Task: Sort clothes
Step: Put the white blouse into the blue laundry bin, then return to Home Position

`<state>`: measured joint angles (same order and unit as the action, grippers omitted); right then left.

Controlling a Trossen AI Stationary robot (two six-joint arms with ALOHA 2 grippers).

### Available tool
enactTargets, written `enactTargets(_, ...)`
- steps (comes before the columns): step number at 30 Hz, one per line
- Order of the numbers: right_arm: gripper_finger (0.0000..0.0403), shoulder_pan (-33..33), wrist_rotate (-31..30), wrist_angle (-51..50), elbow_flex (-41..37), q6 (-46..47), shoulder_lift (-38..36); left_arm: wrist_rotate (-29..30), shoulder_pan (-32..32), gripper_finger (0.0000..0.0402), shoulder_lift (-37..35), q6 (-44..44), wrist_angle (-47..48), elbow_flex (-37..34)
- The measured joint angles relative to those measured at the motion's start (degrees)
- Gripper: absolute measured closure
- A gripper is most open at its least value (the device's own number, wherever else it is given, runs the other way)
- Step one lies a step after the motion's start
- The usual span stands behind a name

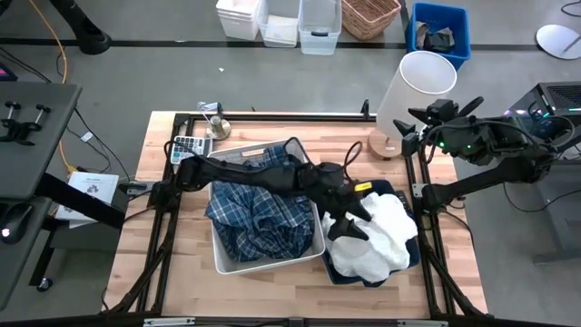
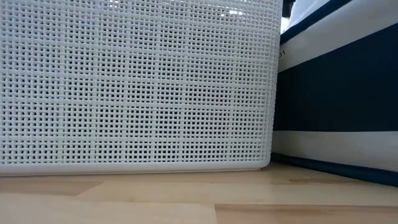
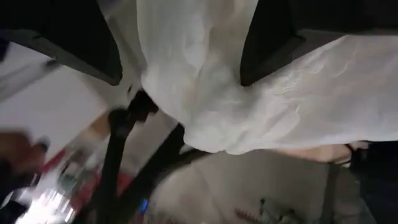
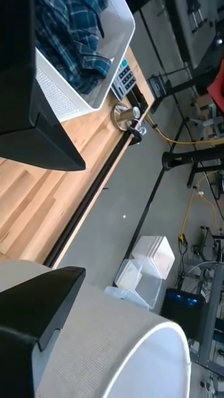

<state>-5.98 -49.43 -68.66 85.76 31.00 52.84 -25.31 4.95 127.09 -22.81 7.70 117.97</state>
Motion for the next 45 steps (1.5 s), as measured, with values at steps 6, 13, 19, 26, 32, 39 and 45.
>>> enactTargets(6,0.0142,0.0,2.2,1.2,0.0,-1.4,0.0,5.5,-0.9,0.0089,-2.9,11.6,26.1,13.0)
enactTargets(13,0.0142,0.0,5.2,2.9,0.0,-1.3,0.0,14.4,-0.2,0.0107,-15.4,18.8,32.7,8.8)
enactTargets(19,0.0142,0.0,7.9,2.9,0.0,0.1,0.0,25.0,0.7,0.0128,-35.4,17.7,24.7,-14.8)
enactTargets(26,0.0142,0.0,10.0,3.0,0.0,2.7,0.6,39.2,3.3,0.0150,-68.4,9.1,-5.5,-57.6)
enactTargets(32,0.0142,0.0,10.4,3.9,0.0,5.0,2.4,50.0,5.4,0.0183,-93.2,6.4,-27.3,-88.8)
enactTargets(39,0.0142,0.0,13.1,7.1,0.0,4.7,3.7,52.3,5.2,0.0305,-112.2,6.9,-41.9,-111.2)
enactTargets(45,0.0183,0.0,14.2,5.7,0.0,4.7,3.3,54.2,5.2,0.0388,-123.6,7.9,-34.4,-117.1)
